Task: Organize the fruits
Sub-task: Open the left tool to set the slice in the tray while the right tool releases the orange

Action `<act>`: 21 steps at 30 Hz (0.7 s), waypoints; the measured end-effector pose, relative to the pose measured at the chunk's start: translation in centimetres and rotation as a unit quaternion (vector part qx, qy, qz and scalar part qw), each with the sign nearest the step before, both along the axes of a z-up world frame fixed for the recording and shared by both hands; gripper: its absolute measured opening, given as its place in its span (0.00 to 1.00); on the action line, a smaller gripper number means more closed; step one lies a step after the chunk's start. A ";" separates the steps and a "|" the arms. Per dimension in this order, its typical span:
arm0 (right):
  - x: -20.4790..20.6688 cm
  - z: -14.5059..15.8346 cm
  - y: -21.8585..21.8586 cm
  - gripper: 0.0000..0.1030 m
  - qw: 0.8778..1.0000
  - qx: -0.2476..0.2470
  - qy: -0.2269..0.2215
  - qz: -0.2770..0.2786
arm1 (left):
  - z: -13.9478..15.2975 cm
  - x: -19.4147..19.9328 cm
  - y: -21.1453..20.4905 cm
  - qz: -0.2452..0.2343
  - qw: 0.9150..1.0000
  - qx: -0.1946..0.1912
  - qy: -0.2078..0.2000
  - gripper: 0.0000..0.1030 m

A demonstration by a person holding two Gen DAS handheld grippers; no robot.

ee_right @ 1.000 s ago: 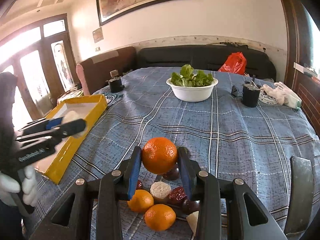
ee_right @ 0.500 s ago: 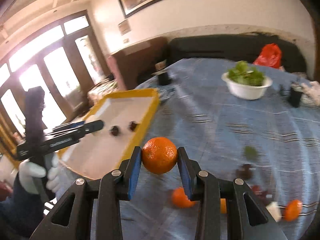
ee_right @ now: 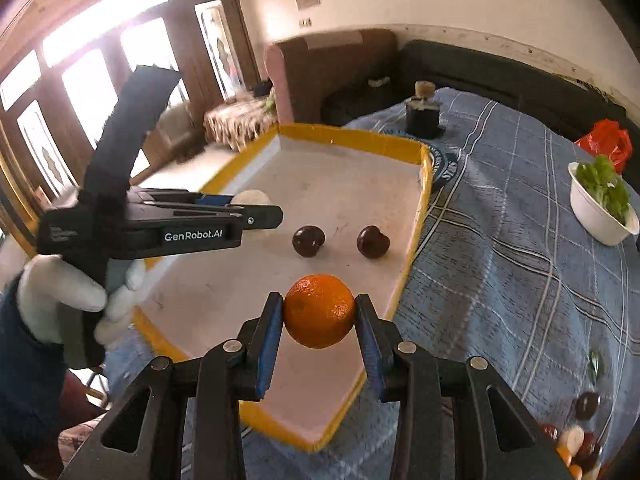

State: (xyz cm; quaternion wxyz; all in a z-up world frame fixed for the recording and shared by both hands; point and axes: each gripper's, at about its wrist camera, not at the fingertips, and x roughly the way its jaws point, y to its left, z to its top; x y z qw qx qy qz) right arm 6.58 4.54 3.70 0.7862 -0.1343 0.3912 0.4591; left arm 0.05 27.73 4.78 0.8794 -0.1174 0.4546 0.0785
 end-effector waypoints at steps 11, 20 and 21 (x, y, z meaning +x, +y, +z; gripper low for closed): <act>2.7 -2.2 3.4 0.40 0.998 -0.046 0.027 -0.014 | -1.5 1.3 0.4 -0.007 0.998 -0.030 0.045 0.35; 4.7 -2.9 4.9 0.40 0.997 -0.057 0.040 -0.029 | -1.5 1.4 0.6 -0.004 0.998 -0.034 0.044 0.35; 4.8 -2.9 4.9 0.40 0.997 -0.057 0.041 -0.031 | -1.5 1.3 0.7 -0.003 0.999 -0.035 0.042 0.35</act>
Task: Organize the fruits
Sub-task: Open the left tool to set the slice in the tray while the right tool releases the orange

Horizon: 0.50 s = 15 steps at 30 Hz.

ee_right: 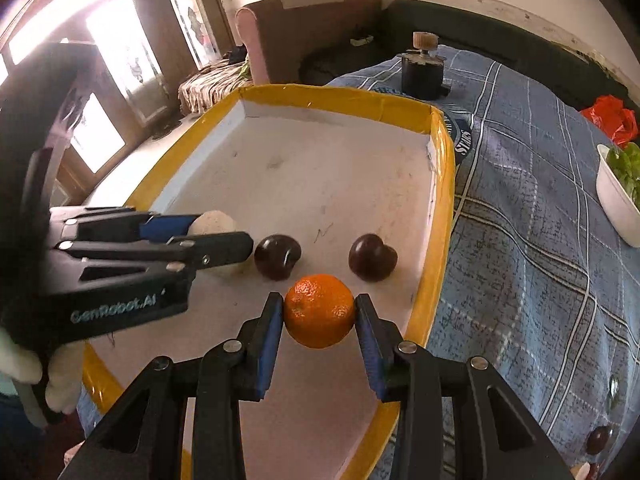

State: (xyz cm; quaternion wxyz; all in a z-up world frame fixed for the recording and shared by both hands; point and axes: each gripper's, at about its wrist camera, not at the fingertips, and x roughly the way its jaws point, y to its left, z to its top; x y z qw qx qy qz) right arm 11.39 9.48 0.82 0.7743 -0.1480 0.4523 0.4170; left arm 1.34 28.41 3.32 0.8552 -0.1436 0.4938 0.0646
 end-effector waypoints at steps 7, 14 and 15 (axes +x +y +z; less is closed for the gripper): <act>0.3 0.0 -0.1 0.40 1.000 0.014 0.006 -0.012 | 0.4 -0.3 0.3 0.005 1.000 -0.001 -0.013 0.38; 0.4 0.5 -1.1 0.40 0.999 0.031 0.010 -0.021 | 1.1 -0.6 0.2 0.010 1.000 0.006 -0.024 0.44; 0.5 0.5 -1.2 0.40 0.999 0.034 0.013 -0.021 | 1.2 -0.6 0.2 0.011 1.000 0.006 -0.026 0.44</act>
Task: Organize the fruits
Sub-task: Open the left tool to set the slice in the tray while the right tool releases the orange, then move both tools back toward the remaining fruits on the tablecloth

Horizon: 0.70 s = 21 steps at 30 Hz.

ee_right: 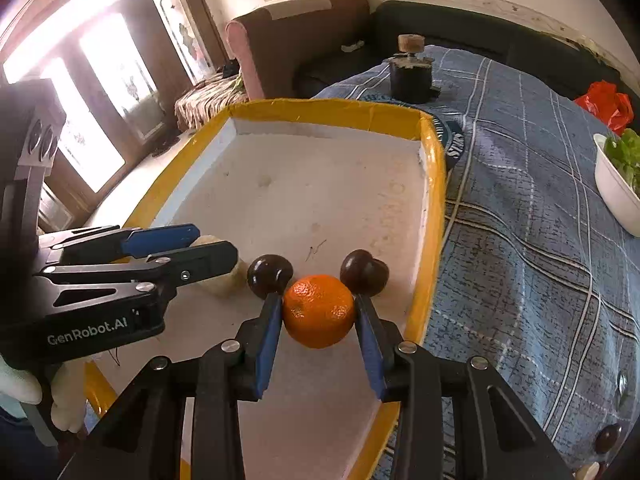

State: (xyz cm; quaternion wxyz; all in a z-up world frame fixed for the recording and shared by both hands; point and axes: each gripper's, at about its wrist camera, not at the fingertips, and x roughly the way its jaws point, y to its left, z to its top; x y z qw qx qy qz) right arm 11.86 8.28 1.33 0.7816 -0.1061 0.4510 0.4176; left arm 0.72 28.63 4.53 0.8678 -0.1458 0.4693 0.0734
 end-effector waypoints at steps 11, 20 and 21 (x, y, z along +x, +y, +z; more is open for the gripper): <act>-1.1 0.9 -0.2 0.57 1.000 0.018 -0.015 0.012 | 0.7 -1.6 -0.3 0.027 0.999 -0.027 -0.035 0.45; -1.3 2.5 -3.9 0.57 0.998 0.053 -0.012 -0.005 | 2.3 -2.8 -1.8 0.025 0.997 -0.010 -0.067 0.45; -1.1 2.7 -4.5 0.57 0.998 0.058 -0.010 -0.010 | 2.4 -2.7 -2.1 0.022 0.997 -0.006 -0.068 0.45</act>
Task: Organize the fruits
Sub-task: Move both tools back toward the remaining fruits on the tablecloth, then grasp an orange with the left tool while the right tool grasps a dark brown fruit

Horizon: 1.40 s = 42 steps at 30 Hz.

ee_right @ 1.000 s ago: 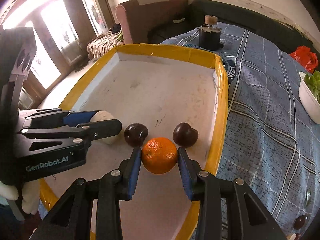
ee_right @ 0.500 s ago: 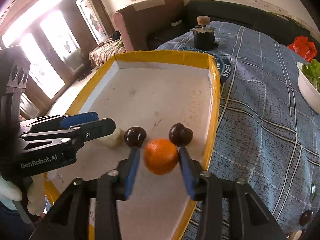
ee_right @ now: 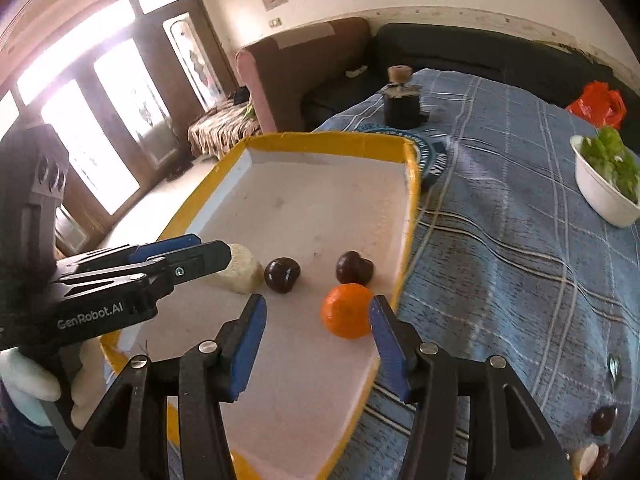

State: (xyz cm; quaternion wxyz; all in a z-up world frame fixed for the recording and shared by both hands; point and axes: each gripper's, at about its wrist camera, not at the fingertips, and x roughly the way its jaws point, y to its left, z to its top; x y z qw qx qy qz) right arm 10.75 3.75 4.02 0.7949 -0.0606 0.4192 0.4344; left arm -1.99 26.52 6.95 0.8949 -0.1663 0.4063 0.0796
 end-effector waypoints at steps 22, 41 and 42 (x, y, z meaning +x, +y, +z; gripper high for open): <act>1.2 1.3 -15.2 0.57 0.994 0.059 0.031 -0.089 | 1.2 1.0 -9.3 -0.090 0.995 0.028 -0.016 0.46; 3.7 0.8 -25.4 0.57 0.975 0.118 0.020 -0.190 | -3.3 1.4 -24.7 -0.280 0.958 0.063 -0.008 0.50; 3.7 0.9 -25.4 0.57 0.974 0.118 0.018 -0.191 | -3.7 1.6 -25.0 -0.282 0.957 0.066 -0.003 0.50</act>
